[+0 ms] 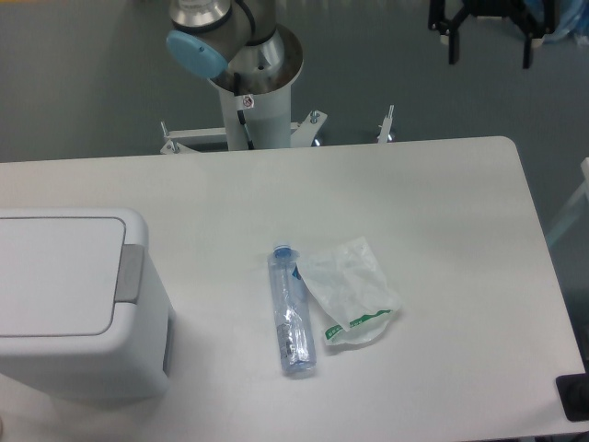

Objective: Open the trash can

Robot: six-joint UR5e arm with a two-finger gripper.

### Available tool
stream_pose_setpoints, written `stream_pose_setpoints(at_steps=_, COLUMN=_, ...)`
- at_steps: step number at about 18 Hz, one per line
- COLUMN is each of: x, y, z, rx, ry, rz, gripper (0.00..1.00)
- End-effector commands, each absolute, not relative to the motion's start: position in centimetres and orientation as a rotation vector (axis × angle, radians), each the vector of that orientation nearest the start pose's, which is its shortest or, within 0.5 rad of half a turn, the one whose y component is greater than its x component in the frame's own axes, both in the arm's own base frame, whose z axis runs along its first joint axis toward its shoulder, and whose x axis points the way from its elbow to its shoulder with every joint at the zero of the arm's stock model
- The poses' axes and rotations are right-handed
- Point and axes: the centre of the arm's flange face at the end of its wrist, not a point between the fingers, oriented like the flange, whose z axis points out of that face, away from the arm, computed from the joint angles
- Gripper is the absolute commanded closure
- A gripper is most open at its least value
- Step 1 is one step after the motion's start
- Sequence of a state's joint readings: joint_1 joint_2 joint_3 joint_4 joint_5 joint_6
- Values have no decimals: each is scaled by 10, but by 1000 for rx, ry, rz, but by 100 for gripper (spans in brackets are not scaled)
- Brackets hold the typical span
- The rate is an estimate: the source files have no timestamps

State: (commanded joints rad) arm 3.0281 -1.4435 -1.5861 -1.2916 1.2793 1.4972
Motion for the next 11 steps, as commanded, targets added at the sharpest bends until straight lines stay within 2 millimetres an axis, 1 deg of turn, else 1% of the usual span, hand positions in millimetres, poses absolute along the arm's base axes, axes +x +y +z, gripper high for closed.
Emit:
stream_pose_setpoints(at_steps=6, x=-438, y=219, z=581, rx=-2763, ry=138, rz=514, gripper=0)
stream_pose_setpoints(at_steps=8, x=-435, y=223, z=582, rx=-2754, ry=108, rz=505, gripper=0)
stream_pose_setpoints(at_steps=11, x=-419, y=252, z=581, rx=-2708, ry=-25, rz=430, gripper=0)
